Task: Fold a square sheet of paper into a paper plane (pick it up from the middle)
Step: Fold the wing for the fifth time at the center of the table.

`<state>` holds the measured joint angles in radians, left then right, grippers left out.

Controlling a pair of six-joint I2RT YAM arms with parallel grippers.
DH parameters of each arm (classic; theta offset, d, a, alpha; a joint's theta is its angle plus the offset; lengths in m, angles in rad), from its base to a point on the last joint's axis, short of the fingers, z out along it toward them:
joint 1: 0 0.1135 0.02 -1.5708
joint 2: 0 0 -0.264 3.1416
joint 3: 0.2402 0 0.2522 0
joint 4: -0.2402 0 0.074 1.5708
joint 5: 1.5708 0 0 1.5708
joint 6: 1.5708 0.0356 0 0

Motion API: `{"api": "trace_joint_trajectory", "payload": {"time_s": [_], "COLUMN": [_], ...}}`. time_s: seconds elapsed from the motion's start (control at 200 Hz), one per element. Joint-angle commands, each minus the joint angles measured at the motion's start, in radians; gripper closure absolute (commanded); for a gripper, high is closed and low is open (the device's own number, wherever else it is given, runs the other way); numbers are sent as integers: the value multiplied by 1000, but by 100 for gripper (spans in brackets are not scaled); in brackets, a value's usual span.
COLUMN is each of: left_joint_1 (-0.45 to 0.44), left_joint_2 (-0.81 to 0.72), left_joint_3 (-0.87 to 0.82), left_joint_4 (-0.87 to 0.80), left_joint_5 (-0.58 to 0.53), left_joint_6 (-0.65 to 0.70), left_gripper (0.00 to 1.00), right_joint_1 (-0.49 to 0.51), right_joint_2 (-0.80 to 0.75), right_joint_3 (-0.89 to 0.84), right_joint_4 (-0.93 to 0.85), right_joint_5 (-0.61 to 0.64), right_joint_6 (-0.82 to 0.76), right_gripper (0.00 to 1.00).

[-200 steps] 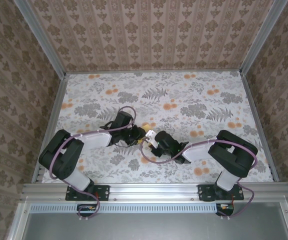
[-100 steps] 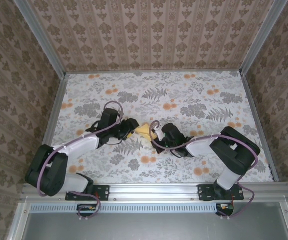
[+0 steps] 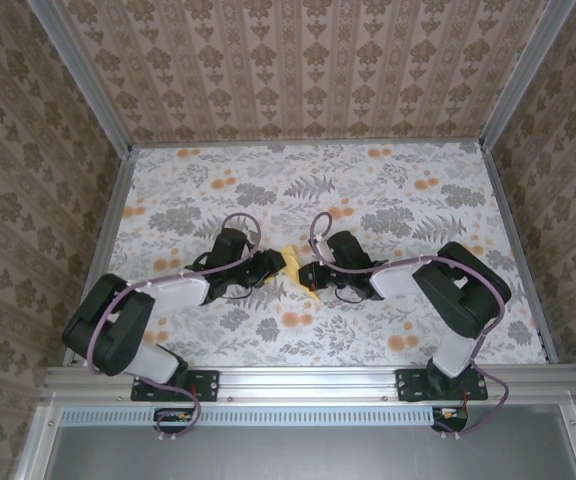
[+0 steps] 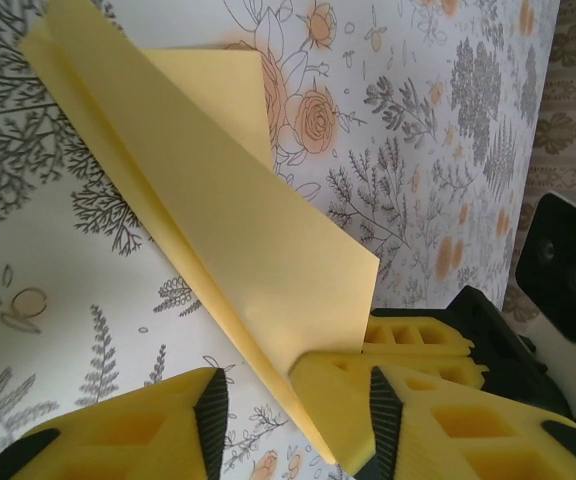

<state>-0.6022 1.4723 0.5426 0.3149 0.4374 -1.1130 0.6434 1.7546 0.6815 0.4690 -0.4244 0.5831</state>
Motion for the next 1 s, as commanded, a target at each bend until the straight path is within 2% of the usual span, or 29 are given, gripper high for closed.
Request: {"api": "trace_joint_trajectory", "payload": {"time_s": [0.0, 0.255, 0.68, 0.99], "left_joint_1": [-10, -11, -16, -19], "left_joint_2": [52, 142, 205, 247], "left_joint_3": [-12, -16, -7, 8], "left_joint_4": [126, 242, 279, 323], "left_joint_5": [37, 61, 73, 95], "left_joint_6": [13, -8, 17, 15], "left_gripper": [58, 64, 69, 72], "right_joint_1": [-8, -36, -80, -97], "right_joint_2": [28, 55, 98, 123], "right_joint_3": [14, 0, -27, -38], "right_joint_4": [33, 68, 139, 132], "right_joint_5": [-69, -100, -146, -146], "right_joint_6": [105, 212, 374, 433], "right_gripper": [100, 100, 100, 100]}}
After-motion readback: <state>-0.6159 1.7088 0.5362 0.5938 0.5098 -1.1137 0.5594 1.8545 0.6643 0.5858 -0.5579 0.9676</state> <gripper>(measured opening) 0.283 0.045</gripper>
